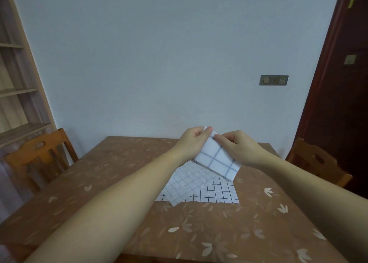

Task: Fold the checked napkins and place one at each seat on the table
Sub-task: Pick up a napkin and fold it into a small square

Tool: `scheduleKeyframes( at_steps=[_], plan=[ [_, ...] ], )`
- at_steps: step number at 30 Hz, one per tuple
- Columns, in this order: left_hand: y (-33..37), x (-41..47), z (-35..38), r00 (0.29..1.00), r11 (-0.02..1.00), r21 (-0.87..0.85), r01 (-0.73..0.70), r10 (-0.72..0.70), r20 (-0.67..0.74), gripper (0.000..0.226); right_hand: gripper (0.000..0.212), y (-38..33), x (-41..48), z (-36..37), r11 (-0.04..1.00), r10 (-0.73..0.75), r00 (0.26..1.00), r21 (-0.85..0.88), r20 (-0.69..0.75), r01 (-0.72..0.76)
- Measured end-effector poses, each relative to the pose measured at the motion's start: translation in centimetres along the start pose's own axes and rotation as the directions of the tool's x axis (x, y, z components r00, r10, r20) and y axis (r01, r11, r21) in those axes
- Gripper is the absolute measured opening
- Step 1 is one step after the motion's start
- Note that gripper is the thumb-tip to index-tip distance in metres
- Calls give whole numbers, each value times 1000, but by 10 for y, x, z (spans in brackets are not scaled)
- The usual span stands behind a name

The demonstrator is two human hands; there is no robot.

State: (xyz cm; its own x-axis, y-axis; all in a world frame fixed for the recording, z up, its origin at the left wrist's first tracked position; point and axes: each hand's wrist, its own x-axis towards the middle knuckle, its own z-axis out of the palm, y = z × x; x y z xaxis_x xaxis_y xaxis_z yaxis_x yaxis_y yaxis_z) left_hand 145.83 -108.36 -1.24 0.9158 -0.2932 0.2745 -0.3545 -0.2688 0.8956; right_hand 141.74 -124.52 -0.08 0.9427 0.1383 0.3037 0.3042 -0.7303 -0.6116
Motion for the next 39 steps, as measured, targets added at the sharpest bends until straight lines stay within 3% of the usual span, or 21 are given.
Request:
scheduleKeyframes(
  at_steps=[5,14,21,23,25,27,28,32,39],
  plan=[
    [-2,2,-1,993,993,83,-87,94,-76,44,50,-3,1,1,1000,23,1000,19,-12,-22],
    [-2,6,-14,981,995,69,-69,81,-178,30,48,-4,-2,-1,992,79,997,94,19,-81],
    [-7,8,-11,965,994,62,-89,102,-241,30,48,2,-1,2,958,159,984,254,-77,-135],
    [-6,9,-9,946,993,52,-109,119,-302,30,40,3,-1,5,877,213,974,455,-79,-155],
    [-4,10,-7,917,988,31,-150,151,-369,30,25,6,-1,9,690,221,973,695,63,-202],
    [-3,11,-6,893,981,37,-191,190,-407,29,38,9,-2,12,494,164,963,827,216,-269],
    [-3,11,-6,882,978,49,-205,206,-424,30,37,10,-4,13,445,146,957,847,252,-291],
    [-10,14,-9,854,975,78,-210,221,-470,32,10,14,-8,15,513,194,945,794,262,-326],
    [-27,17,-3,868,987,95,-128,158,-470,36,7,32,-5,10,655,277,952,700,129,-285]
  ],
)
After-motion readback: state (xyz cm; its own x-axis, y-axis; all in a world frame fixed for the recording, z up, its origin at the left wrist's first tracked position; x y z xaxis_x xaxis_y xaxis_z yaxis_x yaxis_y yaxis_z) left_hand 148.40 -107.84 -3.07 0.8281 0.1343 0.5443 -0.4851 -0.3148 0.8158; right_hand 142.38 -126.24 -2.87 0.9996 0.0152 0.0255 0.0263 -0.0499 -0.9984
